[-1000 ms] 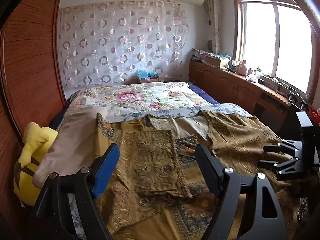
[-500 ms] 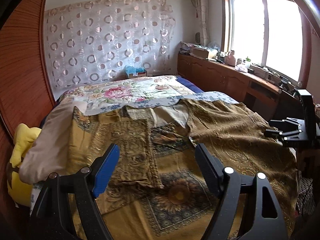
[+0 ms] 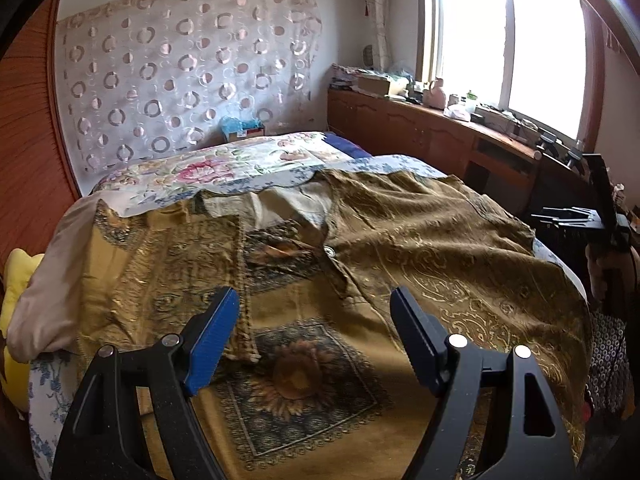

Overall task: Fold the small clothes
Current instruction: 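Open the left tool, release the folded sleeve and pull back, then grasp the other sleeve cuff with the right tool and lift it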

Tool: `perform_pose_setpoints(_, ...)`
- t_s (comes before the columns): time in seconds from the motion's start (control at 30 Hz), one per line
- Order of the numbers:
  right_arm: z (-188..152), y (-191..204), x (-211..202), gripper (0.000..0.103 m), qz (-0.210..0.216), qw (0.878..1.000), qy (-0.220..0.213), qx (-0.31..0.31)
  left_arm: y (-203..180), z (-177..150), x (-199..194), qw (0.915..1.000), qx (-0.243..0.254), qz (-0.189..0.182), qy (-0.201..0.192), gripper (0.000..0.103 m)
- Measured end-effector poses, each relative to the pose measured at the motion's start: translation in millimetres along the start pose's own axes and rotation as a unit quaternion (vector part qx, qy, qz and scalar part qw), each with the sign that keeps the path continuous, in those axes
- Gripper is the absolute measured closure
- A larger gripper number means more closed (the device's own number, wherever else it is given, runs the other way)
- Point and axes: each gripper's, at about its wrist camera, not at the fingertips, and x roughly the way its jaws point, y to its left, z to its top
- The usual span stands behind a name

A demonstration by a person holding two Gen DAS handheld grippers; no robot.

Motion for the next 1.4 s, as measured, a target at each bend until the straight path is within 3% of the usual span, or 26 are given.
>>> perform_pose_setpoints(0.37,2,-9,14,0.036,-0.001,0.999,0.032,-0.004,-15,-8,13,0.9994,0.015,-0.008,0.029,0.024)
perform_pose_setpoints(0.43,1,-11,15,0.044,0.005,0.999,0.04,-0.006,-16,-9,16,0.9993,0.017,-0.009,0.033,0.024)
perform_pose_setpoints(0.5,3,-14,14,0.058,0.02,0.999,0.047,-0.001,-19,-11,18,0.999,0.018,-0.013,0.038,0.024)
perform_pose_setpoints(0.77,5,-17,16,0.077,0.016,0.999,0.043,-0.025,-17,-14,23,0.9982,0.006,-0.019,0.056,0.024)
perform_pose_setpoints(0.9,3,-10,19,0.092,0.012,0.998,0.041,-0.046,-11,-16,33,0.9966,-0.01,-0.018,0.08,0.024)
perform_pose_setpoints(1.13,12,-3,16,0.098,0.008,0.999,0.008,-0.047,-9,-20,35,0.9957,-0.02,-0.021,0.088,0.024)
perform_pose_setpoints(1.4,27,36,-16,0.098,0.065,0.993,-0.055,-0.077,-8,-21,34,0.9959,-0.019,-0.019,0.086,0.024)
